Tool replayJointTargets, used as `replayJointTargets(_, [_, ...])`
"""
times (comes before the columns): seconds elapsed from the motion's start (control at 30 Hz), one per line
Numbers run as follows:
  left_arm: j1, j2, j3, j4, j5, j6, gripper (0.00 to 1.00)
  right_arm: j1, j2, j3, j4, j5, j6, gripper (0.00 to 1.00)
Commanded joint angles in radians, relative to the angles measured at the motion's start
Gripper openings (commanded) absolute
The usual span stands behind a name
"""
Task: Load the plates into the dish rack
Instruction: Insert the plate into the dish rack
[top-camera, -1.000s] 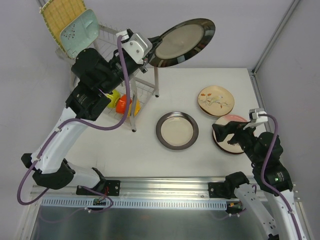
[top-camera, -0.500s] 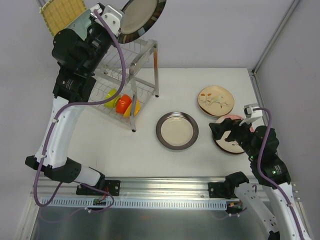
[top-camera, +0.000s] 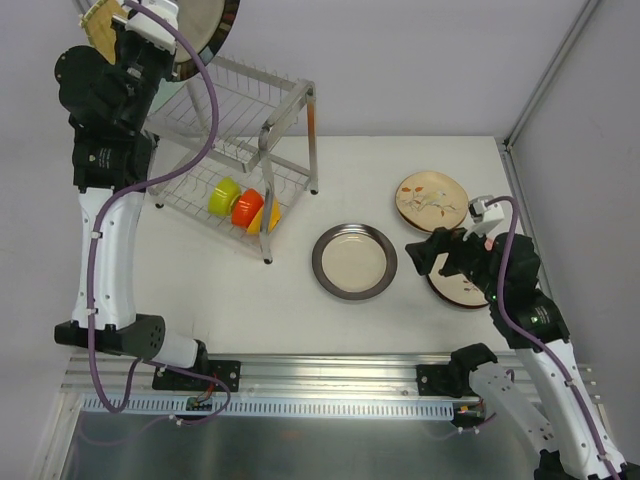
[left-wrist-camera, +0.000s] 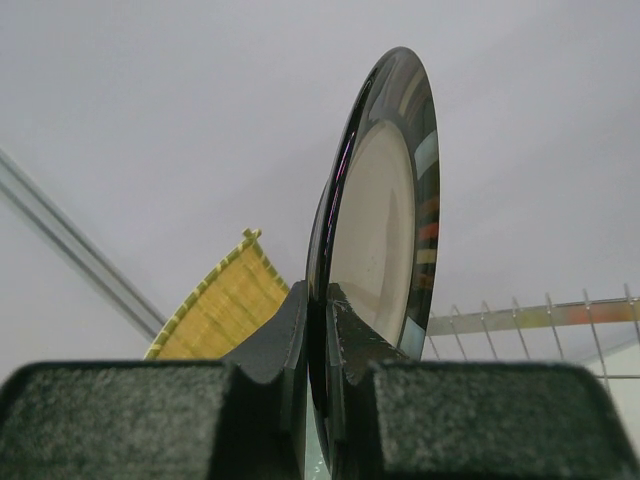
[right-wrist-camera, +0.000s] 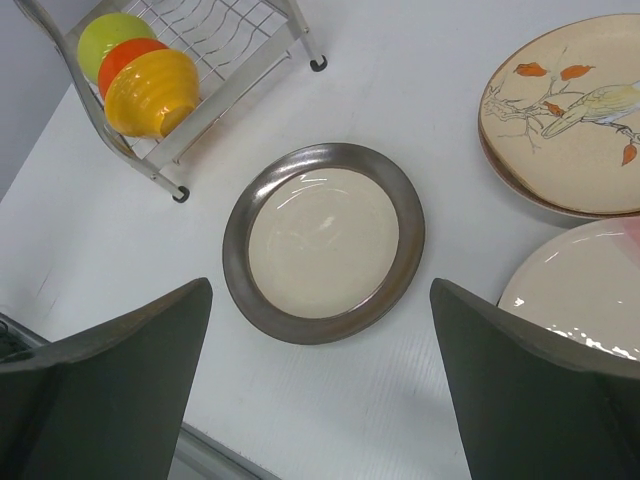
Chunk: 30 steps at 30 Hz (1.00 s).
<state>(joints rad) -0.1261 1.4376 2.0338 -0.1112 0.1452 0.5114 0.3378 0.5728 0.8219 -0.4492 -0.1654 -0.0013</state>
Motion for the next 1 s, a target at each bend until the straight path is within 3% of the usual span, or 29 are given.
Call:
replayJointTargets(0.0, [0.058,-0.036,0.042,0.246,0.065,-0.024,0.00,-0.003,0.018,0.039,0.061,-0.052,-0.002,0.95])
replayJointTargets(0.4, [0.223,0.023,0.039,0.266,0.171,-0.117,0.00,-0.003,0.127,0.051,0.106,-0.094,-0.005,0.95])
replayJointTargets(0.97, [0.368,0.102,0.075,0.337,0.294,-0.224,0.00,-0.003,0.202,0.088,0.099,-0.121,-0.009,0.95])
